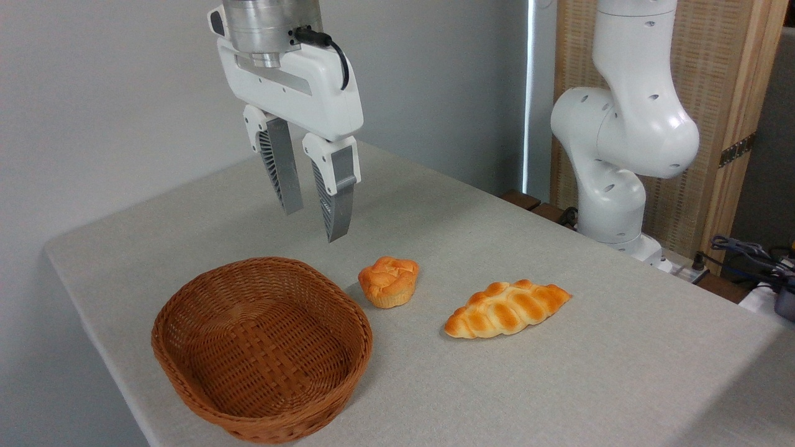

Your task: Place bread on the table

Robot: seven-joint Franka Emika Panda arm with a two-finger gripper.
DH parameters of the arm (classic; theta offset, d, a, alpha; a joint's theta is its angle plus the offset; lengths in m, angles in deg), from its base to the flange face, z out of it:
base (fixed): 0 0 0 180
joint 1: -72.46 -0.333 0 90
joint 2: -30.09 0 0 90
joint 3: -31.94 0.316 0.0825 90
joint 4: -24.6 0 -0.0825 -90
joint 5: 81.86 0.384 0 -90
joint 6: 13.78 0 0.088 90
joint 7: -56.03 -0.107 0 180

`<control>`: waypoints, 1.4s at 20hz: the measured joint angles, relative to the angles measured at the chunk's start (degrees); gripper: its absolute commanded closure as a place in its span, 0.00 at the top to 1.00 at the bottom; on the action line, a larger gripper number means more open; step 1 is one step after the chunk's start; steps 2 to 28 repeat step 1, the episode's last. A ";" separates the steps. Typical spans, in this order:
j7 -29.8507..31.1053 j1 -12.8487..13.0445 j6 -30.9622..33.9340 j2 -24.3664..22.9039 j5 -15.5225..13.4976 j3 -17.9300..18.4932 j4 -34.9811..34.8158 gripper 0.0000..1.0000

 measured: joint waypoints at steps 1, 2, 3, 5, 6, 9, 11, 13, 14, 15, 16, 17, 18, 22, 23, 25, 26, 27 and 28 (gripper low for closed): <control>0.00 0.00 0.00 0.00 0.00 0.00 0.00 1.00; 0.00 0.00 0.00 0.00 0.00 0.00 0.00 1.00; 0.00 0.00 0.00 0.00 0.00 0.00 0.00 1.00; 0.00 0.00 0.00 0.00 0.00 0.00 0.00 1.00; 0.00 0.00 0.00 0.00 0.00 0.00 0.00 1.00; 0.00 0.00 0.00 0.00 0.00 0.00 0.00 1.00; 0.00 0.00 0.00 0.00 0.00 0.00 0.00 1.00; 0.00 0.00 0.00 0.00 0.00 0.00 0.00 1.00; 0.00 0.00 0.00 0.00 0.00 0.00 0.00 1.00; 0.00 0.00 0.00 0.00 0.00 0.00 0.00 1.00; 0.00 0.00 0.00 0.00 0.00 0.00 0.00 1.00; 0.00 0.00 0.00 0.00 0.00 0.00 0.00 1.00; 0.00 0.00 0.00 0.00 0.00 0.00 0.00 1.00; 0.00 0.00 0.00 0.00 0.00 0.00 0.00 1.00; 0.00 0.00 0.00 0.00 0.00 0.00 0.00 1.00; 0.00 0.00 0.00 0.00 0.00 0.00 0.00 1.00; 0.00 0.00 0.00 0.00 0.00 0.00 0.00 1.00; 0.00 0.00 0.00 0.00 0.00 0.00 0.00 1.00; 0.00 0.00 0.00 0.00 0.00 0.00 0.00 1.00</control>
